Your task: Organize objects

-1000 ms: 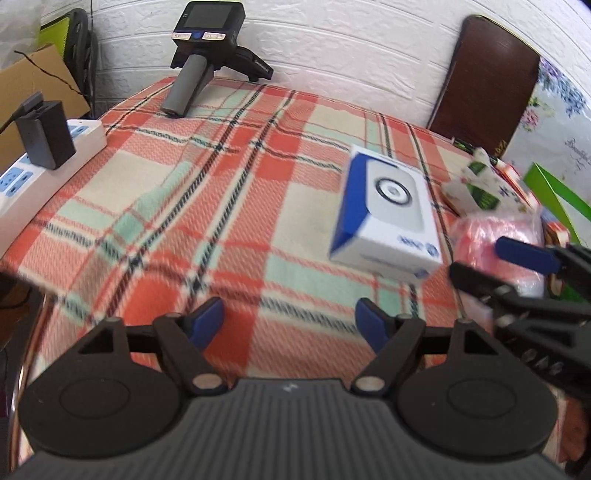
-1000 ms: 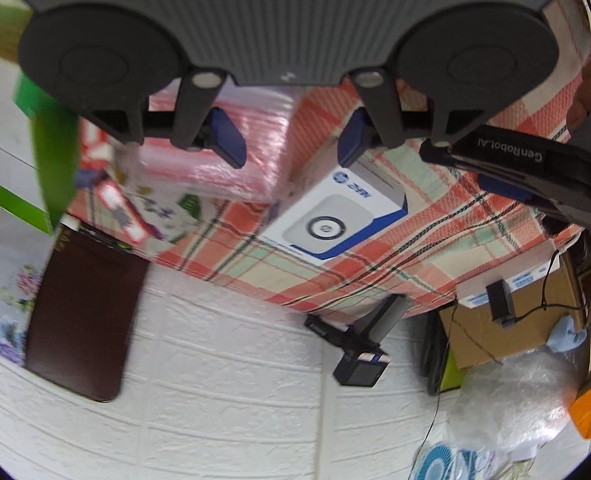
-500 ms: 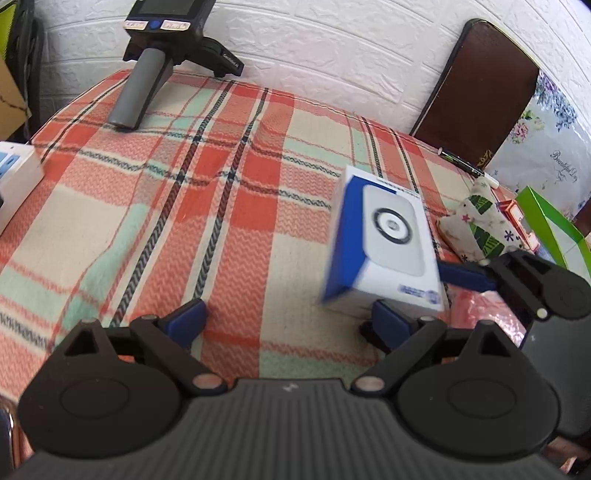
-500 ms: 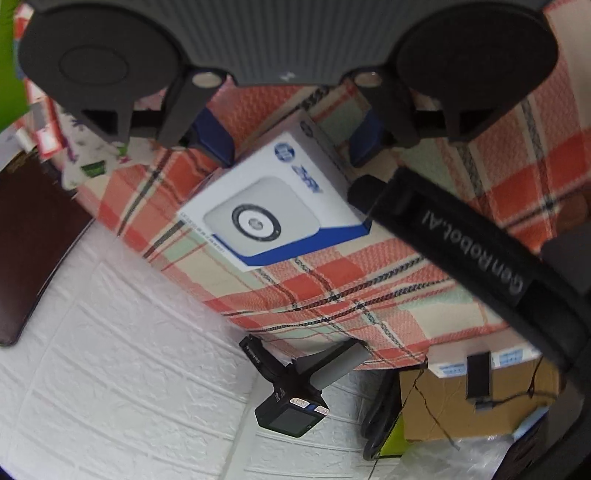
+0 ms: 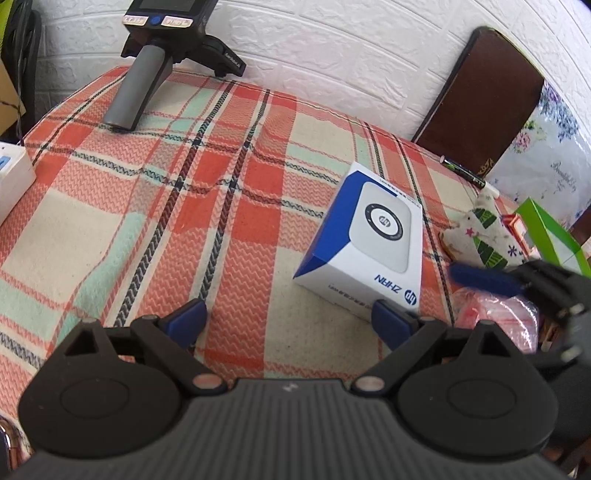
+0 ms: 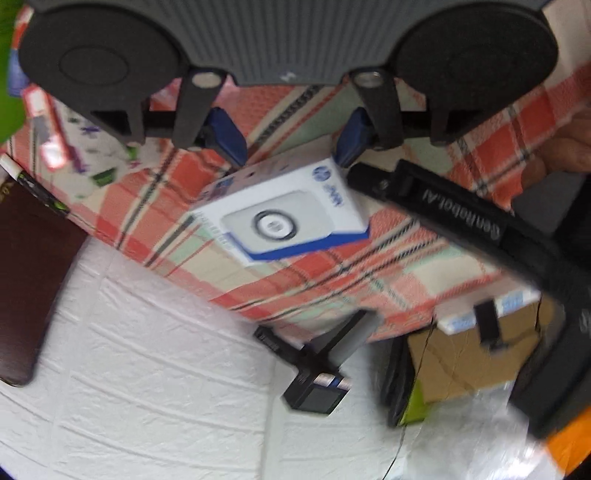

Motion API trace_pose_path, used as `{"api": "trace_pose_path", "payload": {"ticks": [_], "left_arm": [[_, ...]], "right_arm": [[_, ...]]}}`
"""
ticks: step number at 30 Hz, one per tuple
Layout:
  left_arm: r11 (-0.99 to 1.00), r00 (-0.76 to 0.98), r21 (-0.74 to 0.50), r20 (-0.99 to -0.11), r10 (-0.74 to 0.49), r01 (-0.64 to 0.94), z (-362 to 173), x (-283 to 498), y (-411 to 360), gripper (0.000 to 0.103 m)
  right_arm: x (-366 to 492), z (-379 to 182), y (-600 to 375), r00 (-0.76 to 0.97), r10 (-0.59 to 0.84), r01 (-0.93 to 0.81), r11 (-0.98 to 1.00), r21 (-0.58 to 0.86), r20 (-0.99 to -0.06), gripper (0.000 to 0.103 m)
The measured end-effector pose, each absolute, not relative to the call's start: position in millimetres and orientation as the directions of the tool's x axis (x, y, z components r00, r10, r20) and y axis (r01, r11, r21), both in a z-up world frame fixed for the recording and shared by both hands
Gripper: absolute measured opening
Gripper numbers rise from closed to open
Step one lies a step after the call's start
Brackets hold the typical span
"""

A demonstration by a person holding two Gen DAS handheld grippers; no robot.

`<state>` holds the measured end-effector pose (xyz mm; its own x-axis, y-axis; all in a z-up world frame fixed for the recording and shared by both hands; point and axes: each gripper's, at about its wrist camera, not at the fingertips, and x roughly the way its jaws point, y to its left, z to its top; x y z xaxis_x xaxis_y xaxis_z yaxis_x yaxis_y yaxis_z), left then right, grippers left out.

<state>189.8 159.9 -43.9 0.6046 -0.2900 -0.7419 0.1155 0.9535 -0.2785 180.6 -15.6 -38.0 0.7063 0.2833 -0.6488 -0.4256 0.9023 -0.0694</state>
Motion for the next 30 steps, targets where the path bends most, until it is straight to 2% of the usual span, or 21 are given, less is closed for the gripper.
{"api": "trace_pose_path", "payload": {"ticks": [5,7,9,11,13,15,18,22,25,27,29,30], "left_arm": [[0.934,0.610,-0.350,-0.725,-0.319,0.072,-38.8,183.9,164.2,0.096],[0.922,0.618,-0.381,-0.711,-0.336,0.063,-36.5,178.5,163.7,0.096],[0.916,0.616,-0.398,-0.708,-0.345,0.056,-37.3,175.5,160.4,0.095],[0.918,0.610,-0.393,-0.717,-0.336,0.044,-41.3,176.8,156.4,0.090],[0.930,0.623,-0.366,-0.718,-0.312,0.044,-41.5,177.1,154.1,0.084],[0.934,0.621,-0.355,-0.723,-0.304,0.043,-40.6,177.3,156.9,0.080],[0.928,0.623,-0.372,-0.719,-0.307,0.028,-40.5,173.1,173.4,0.068],[0.923,0.634,-0.385,-0.713,-0.299,0.002,-38.3,155.3,204.4,0.067],[0.895,0.613,-0.445,-0.703,-0.361,0.017,-35.1,144.7,224.3,0.071],[0.888,0.615,-0.459,-0.694,-0.375,0.024,-29.5,142.4,230.0,0.072],[0.908,0.630,-0.418,-0.696,-0.345,0.036,-22.0,143.7,225.3,0.072],[0.911,0.631,-0.410,-0.695,-0.344,0.046,-19.6,146.1,221.0,0.072]], "right_arm": [[213.5,-4.9,-48.0,0.750,0.292,-0.317,0.946,0.065,-0.594,0.063],[243.0,-7.0,-50.8,0.721,0.313,-0.286,0.947,0.146,-0.618,0.063],[272.8,-16.8,-48.0,0.692,0.295,-0.247,0.954,0.168,-0.659,0.063],[297.1,-30.3,-43.9,0.659,0.286,-0.217,0.958,0.189,-0.695,0.063],[313.3,-44.4,-45.4,0.600,0.341,-0.198,0.940,0.278,-0.724,0.062],[313.5,-52.4,-49.7,0.563,0.404,-0.160,0.909,0.385,-0.721,0.064],[290.4,-52.3,-50.8,0.573,0.398,-0.145,0.910,0.389,-0.716,0.066],[252.6,-58.3,-55.8,0.526,0.481,-0.155,0.865,0.477,-0.701,0.067],[217.1,-54.0,-45.4,0.520,0.515,-0.283,0.857,0.431,-0.682,0.067],[201.1,-52.2,-34.8,0.526,0.500,-0.367,0.863,0.346,-0.688,0.074],[191.0,-50.0,-24.8,0.547,0.481,-0.421,0.866,0.271,-0.686,0.086],[187.1,-49.1,-19.5,0.562,0.460,-0.445,0.869,0.218,-0.687,0.087]]}}
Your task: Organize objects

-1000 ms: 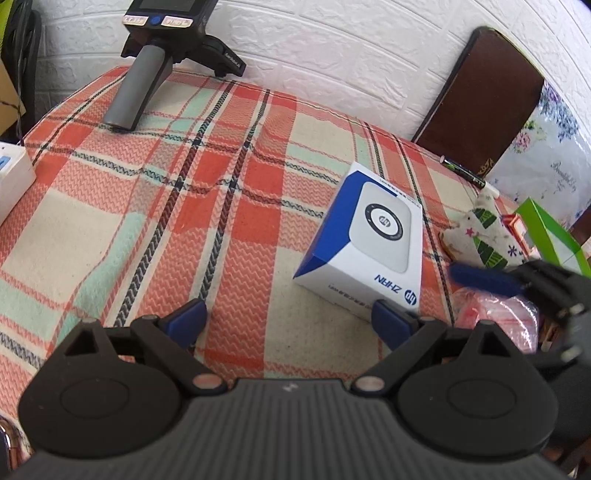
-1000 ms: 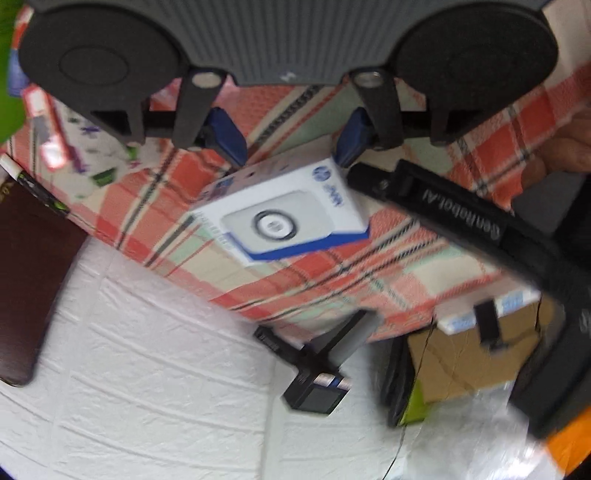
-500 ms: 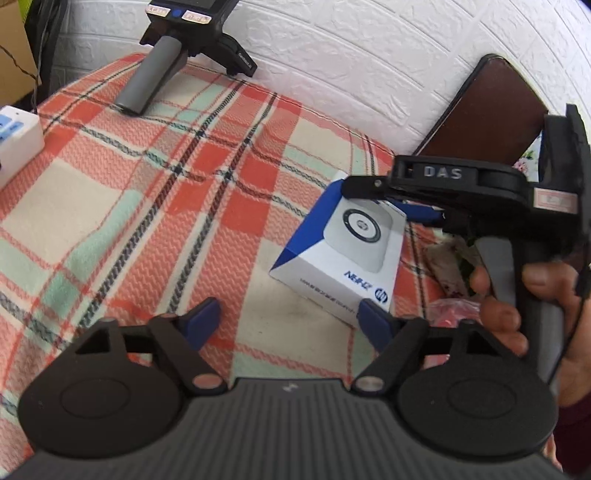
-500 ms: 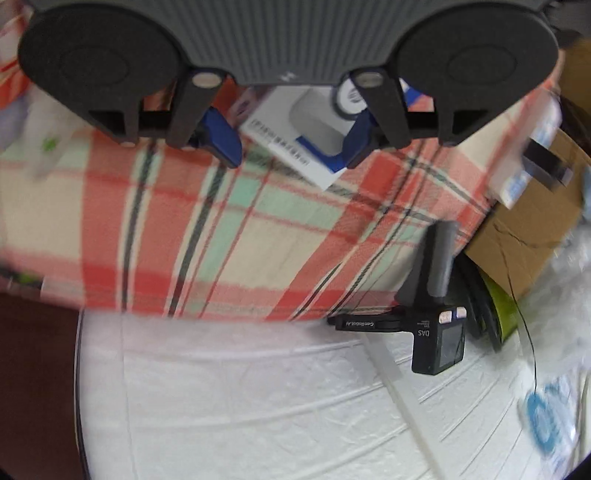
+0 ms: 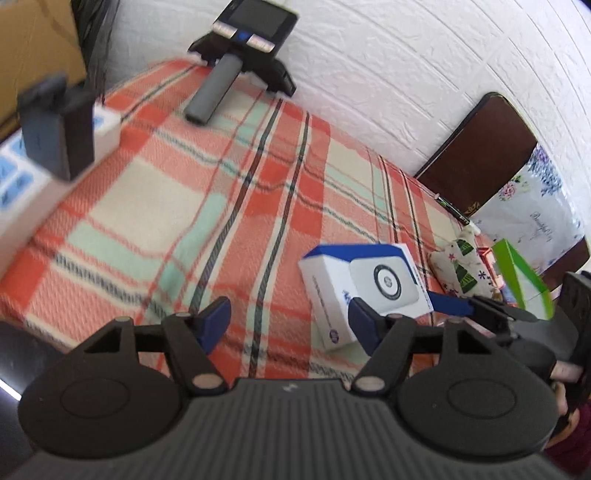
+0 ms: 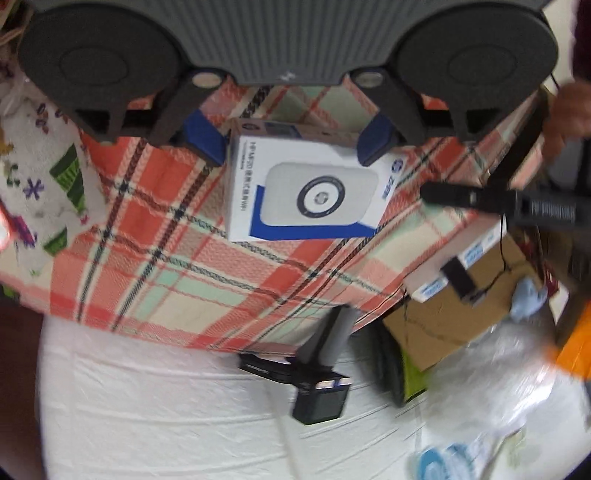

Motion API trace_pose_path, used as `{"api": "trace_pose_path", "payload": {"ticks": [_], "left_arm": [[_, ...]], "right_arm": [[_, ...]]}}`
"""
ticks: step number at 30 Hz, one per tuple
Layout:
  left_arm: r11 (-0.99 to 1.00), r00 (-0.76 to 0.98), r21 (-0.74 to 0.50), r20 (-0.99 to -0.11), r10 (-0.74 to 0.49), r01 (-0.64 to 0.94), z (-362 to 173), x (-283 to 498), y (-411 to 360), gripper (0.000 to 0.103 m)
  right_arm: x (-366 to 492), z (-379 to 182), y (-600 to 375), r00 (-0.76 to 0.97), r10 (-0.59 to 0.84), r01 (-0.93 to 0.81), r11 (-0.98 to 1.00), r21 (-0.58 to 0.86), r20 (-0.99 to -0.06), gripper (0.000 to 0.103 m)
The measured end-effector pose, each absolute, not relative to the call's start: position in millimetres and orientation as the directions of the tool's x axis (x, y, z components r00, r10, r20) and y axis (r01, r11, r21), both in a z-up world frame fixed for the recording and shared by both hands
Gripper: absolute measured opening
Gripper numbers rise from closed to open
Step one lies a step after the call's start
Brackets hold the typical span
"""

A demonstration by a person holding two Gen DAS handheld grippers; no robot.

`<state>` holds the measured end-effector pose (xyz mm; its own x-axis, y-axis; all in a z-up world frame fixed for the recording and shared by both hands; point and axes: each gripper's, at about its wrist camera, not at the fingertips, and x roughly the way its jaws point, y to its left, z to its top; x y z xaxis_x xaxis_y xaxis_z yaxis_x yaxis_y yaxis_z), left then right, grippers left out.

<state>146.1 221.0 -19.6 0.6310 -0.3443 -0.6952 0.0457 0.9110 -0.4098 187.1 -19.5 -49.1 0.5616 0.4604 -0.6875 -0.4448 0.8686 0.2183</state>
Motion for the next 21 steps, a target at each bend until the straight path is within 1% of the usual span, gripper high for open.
{"api": "trace_pose_path", "payload": {"ticks": [1,2,4,5,6,7,8,9,10,13,15,18,21], "left_arm": [[0.910,0.626,-0.410,-0.694,-0.356,0.063,-18.8,149.4,215.7,0.072],[0.910,0.618,-0.406,-0.696,-0.365,0.079,-19.3,153.5,208.5,0.072],[0.923,0.603,-0.374,-0.716,-0.352,0.095,-23.9,162.5,192.9,0.072],[0.929,0.594,-0.357,-0.729,-0.341,0.095,-27.9,167.4,186.1,0.071],[0.930,0.588,-0.354,-0.734,-0.340,0.096,-32.6,171.5,181.9,0.072],[0.920,0.586,-0.378,-0.725,-0.362,0.102,-36.8,174.8,181.0,0.071],[0.905,0.579,-0.413,-0.714,-0.393,0.105,-40.5,176.8,182.3,0.067],[0.893,0.571,-0.439,-0.711,-0.411,0.096,-42.4,177.5,183.7,0.067],[0.894,0.576,-0.439,-0.709,-0.407,0.092,-41.0,175.7,184.5,0.066],[0.916,0.592,-0.387,-0.717,-0.369,0.103,-32.5,161.7,179.6,0.065],[0.930,0.594,-0.354,-0.729,-0.341,0.099,-28.7,152.1,175.3,0.065],[0.950,0.612,-0.298,-0.736,-0.289,0.089,-24.1,130.7,169.8,0.066],[0.963,0.632,-0.257,-0.735,-0.246,0.076,-22.7,107.8,165.3,0.066]], "right_arm": [[184.7,-49.4,-12.8,0.579,0.435,-0.468,0.870,0.155,-0.690,0.091],[183.2,-50.4,-5.6,0.596,0.411,-0.490,0.867,0.093,-0.690,0.093],[183.0,-55.5,8.7,0.619,0.378,-0.526,0.850,-0.007,-0.688,0.093],[185.3,-58.9,13.2,0.619,0.373,-0.537,0.843,-0.026,-0.691,0.093],[188.6,-62.1,15.8,0.612,0.375,-0.544,0.839,-0.026,-0.696,0.093],[192.3,-66.0,17.2,0.604,0.378,-0.547,0.837,-0.020,-0.702,0.095],[193.8,-69.8,18.6,0.599,0.375,-0.545,0.838,-0.017,-0.708,0.094],[194.7,-72.8,19.4,0.596,0.375,-0.544,0.839,-0.014,-0.710,0.093],[192.9,-73.2,19.4,0.602,0.374,-0.540,0.841,-0.015,-0.706,0.092],[184.7,-69.4,17.1,0.596,0.389,-0.542,0.840,0.006,-0.702,0.086],[174.5,-67.5,20.0,0.601,0.387,-0.554,0.833,-0.015,-0.700,0.083],[153.9,-64.9,26.7,0.615,0.379,-0.573,0.817,-0.062,-0.691,0.083],[134.6,-60.6,25.7,0.609,0.402,-0.591,0.805,-0.053,-0.684,0.083]]}}
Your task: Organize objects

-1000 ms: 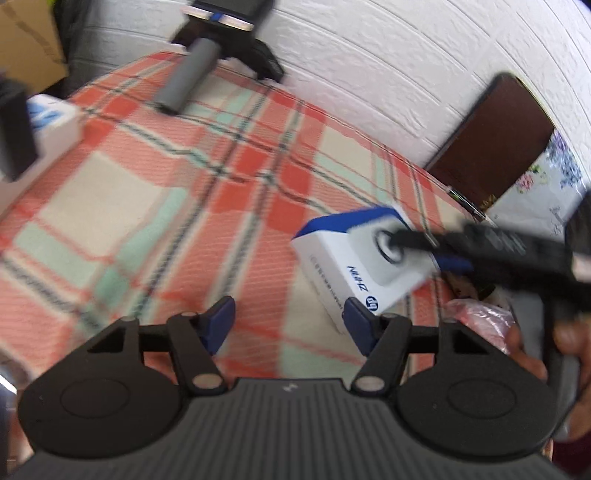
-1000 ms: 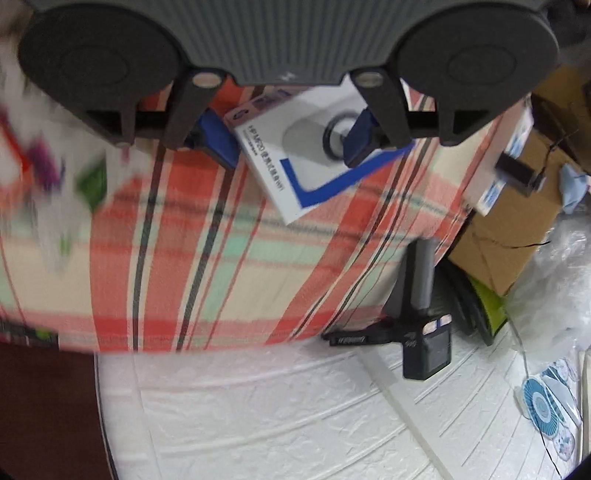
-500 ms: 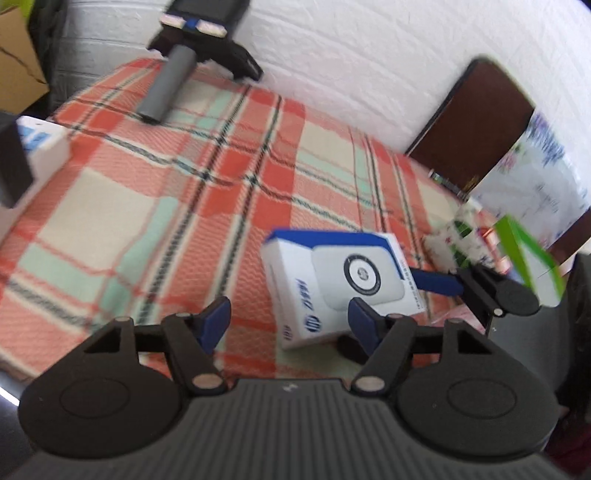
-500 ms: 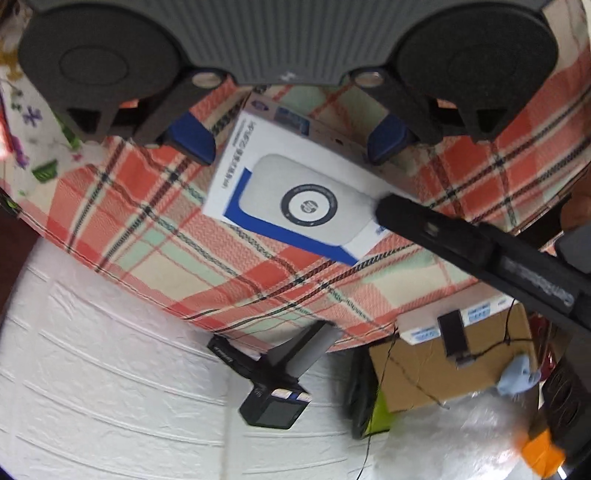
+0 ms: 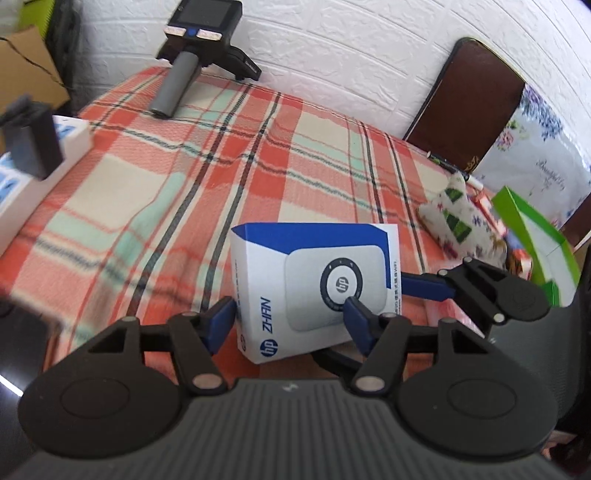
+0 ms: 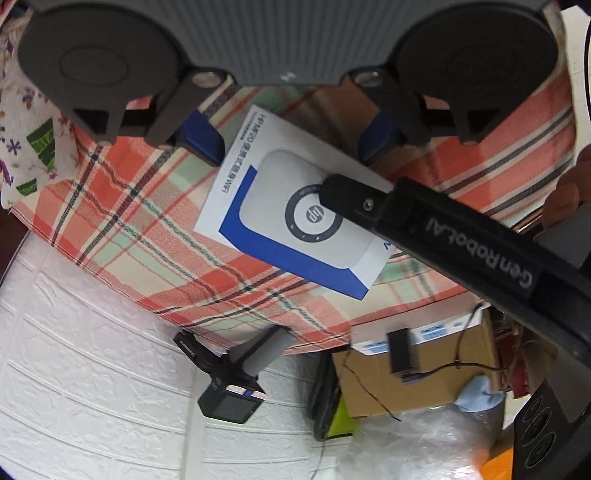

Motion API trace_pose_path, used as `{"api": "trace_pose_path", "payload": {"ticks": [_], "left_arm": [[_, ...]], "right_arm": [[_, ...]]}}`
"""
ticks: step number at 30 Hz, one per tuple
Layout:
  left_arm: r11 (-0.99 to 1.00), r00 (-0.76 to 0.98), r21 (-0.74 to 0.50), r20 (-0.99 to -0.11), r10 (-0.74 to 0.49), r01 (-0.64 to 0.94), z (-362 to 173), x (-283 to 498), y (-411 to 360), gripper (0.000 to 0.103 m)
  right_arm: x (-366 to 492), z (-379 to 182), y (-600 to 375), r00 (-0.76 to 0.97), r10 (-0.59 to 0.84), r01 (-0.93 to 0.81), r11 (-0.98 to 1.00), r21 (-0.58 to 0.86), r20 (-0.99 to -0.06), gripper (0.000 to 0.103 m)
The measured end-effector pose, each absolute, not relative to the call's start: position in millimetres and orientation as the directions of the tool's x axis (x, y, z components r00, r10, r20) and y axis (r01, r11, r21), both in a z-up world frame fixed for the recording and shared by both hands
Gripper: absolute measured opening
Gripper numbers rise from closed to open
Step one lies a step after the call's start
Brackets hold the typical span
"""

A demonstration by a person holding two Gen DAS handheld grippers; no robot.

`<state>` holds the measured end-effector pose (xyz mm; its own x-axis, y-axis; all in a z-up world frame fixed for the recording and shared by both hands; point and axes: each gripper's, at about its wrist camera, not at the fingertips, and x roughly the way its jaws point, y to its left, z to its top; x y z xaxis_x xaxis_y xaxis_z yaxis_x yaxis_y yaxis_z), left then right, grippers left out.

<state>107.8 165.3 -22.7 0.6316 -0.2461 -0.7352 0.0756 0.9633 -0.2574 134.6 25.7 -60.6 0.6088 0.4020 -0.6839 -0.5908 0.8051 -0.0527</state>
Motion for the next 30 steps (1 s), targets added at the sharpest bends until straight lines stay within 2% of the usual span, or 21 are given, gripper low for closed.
{"api": "trace_pose_path", "payload": {"ticks": [8,30], "left_arm": [[0.971,0.650,-0.232,-0.729,-0.216,0.064,-29.2,75.5,159.5,0.066],[0.953,0.656,-0.299,-0.710,-0.256,0.048,-34.8,73.7,178.2,0.066]], "right_arm": [[95.7,-56.1,27.2,0.623,0.409,-0.609,0.788,-0.086,-0.667,0.081],[102.0,-51.1,41.6,0.621,0.410,-0.604,0.793,-0.074,-0.668,0.079]]}}
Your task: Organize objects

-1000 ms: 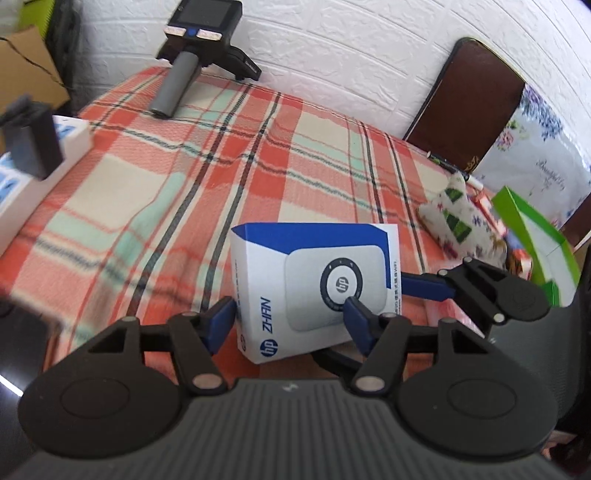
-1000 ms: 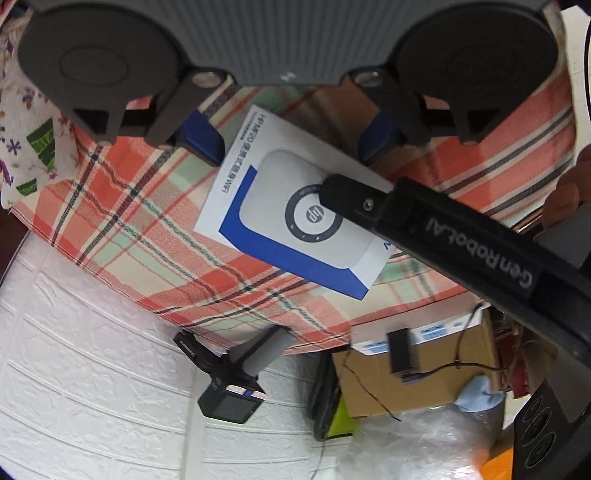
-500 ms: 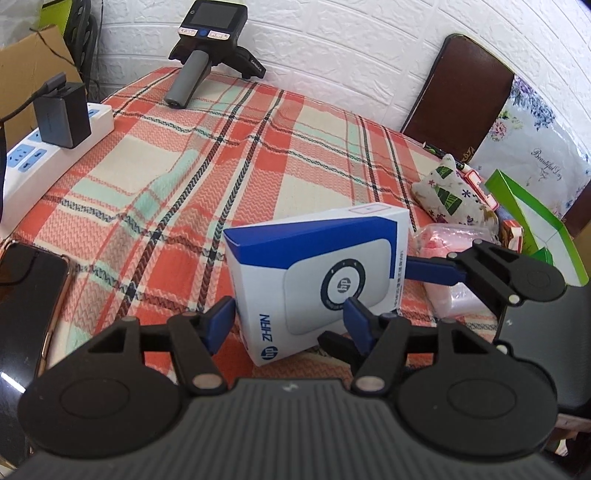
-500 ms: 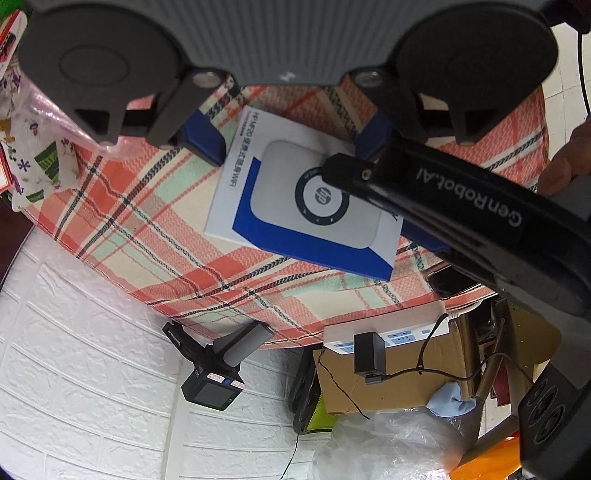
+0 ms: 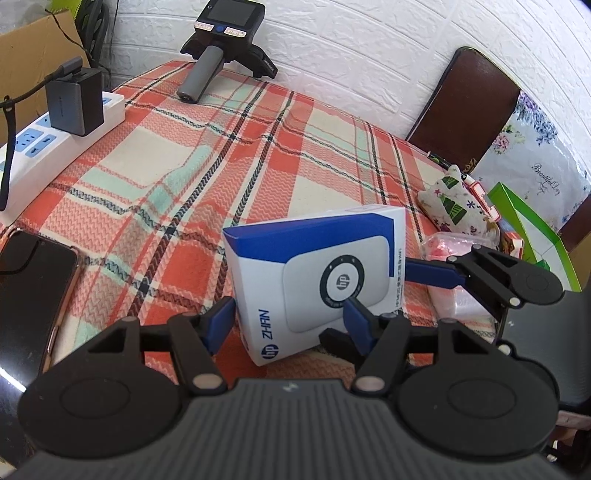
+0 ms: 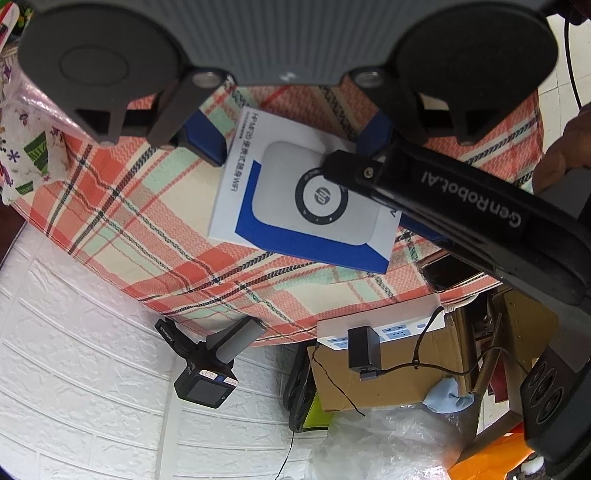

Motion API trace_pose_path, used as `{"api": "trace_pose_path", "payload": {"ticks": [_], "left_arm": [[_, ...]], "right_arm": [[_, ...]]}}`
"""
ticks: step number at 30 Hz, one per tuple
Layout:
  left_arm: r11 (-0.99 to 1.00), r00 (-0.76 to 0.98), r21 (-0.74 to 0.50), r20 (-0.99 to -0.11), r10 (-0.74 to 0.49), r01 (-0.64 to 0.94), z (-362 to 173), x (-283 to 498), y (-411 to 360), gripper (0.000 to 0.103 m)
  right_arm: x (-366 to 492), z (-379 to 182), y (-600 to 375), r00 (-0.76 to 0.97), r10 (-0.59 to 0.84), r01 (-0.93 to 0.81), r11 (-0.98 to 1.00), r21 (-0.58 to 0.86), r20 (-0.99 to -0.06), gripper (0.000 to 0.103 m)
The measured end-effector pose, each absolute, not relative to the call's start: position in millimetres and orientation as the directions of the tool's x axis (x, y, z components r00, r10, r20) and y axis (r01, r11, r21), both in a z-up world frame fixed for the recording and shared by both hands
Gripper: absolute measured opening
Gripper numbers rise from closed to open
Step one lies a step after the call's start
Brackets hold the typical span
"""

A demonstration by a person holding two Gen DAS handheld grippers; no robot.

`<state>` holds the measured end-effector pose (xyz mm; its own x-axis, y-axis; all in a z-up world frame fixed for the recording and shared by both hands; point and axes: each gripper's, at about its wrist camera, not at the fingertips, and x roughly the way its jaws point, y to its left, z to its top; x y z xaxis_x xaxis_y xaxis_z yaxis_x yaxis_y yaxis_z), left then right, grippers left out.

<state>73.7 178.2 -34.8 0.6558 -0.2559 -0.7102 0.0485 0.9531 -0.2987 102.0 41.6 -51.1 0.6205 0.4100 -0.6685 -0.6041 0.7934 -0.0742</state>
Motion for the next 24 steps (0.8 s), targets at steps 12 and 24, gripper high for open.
{"api": "trace_pose_path", "payload": {"ticks": [12,24], "left_arm": [[0.970,0.677,-0.239,-0.706,-0.207,0.047,-18.8,52.0,166.3,0.067],[0.985,0.701,-0.154,-0.694,-0.165,0.079,2.3,21.5,131.5,0.067]], "right_arm": [[78.7,-42.0,36.3,0.648,0.431,-0.592,0.804,-0.058,-0.627,0.077],[42.6,-29.7,13.2,0.687,0.445,-0.566,0.824,-0.039,-0.574,0.077]]}}
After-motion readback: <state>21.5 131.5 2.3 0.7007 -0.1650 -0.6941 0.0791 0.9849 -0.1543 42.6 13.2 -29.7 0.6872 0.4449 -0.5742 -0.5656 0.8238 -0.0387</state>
